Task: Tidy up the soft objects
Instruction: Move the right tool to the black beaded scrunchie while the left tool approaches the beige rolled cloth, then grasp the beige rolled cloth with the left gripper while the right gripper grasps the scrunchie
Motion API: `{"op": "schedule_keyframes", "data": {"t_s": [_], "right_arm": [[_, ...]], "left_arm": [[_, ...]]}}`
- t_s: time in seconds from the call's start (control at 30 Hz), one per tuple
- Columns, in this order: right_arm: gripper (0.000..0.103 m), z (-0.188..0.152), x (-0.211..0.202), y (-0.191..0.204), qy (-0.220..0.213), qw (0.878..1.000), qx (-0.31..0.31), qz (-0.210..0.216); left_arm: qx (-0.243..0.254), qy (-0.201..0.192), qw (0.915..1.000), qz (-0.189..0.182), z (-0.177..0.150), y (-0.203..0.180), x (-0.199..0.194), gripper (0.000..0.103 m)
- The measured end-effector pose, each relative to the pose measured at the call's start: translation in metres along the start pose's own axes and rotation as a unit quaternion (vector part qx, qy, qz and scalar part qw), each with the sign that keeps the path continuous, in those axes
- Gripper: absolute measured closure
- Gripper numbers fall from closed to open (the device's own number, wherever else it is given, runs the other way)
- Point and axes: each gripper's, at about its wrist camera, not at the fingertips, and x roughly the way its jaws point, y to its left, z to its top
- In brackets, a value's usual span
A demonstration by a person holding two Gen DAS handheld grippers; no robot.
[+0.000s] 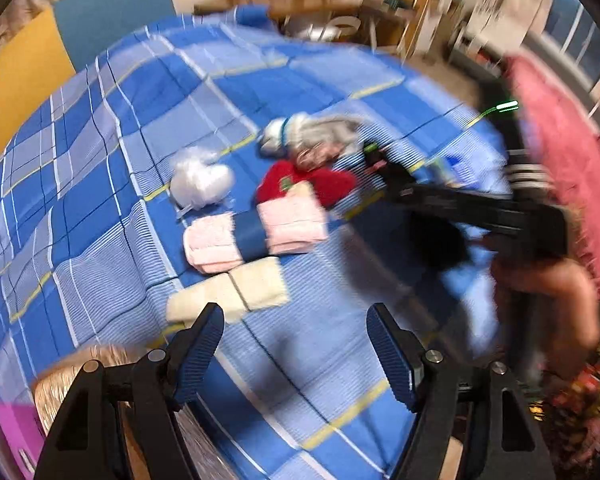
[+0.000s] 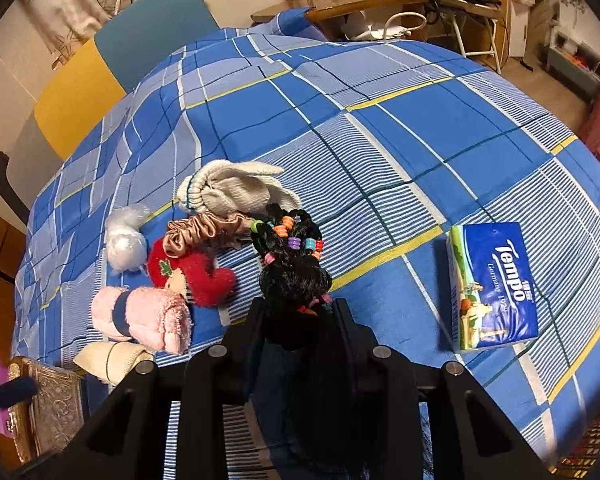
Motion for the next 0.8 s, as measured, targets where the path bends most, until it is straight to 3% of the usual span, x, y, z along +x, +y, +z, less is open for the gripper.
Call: {"op": "schedule_keyframes", "data": {"t_s": [0.1, 0.23, 0.3, 0.63, 0.7, 0.8], "right_arm": [[0.070, 0.000, 0.000, 0.002, 0.001, 1.000, -0.002, 0.005], [0.070, 0.000, -0.001, 0.001, 0.000, 1.000, 0.001, 0.007], [0.070, 0.000, -0.001, 0.000, 0.000, 1.000, 0.005, 0.012], [0.070, 0.001, -0.002, -0.001, -0.002, 1.000, 0.009, 0.019], [0.070, 0.002, -0.002, -0.002, -0.003, 1.000, 0.013, 0.018], [0.070, 0.002, -0.004, -0.004, -0.005, 1.000, 0.019, 0.017]], "left_arm": [[0.015, 0.028, 0.9995, 0.007, 0.014, 0.006, 0.025, 0.028], [-0.009, 0.082, 0.9966, 0.000, 0.023, 0.023, 0.058, 0.028], [0.008, 0.106, 0.9943, 0.002, 0.023, 0.025, 0.071, 0.028], [0.049, 0.162, 0.9857, 0.003, 0.017, 0.027, 0.098, 0.023], [0.057, 0.193, 0.9795, -0.013, 0.011, 0.018, 0.097, 0.023], [0.063, 0.206, 0.9748, -0.058, 0.006, 0.007, 0.086, 0.023]]}}
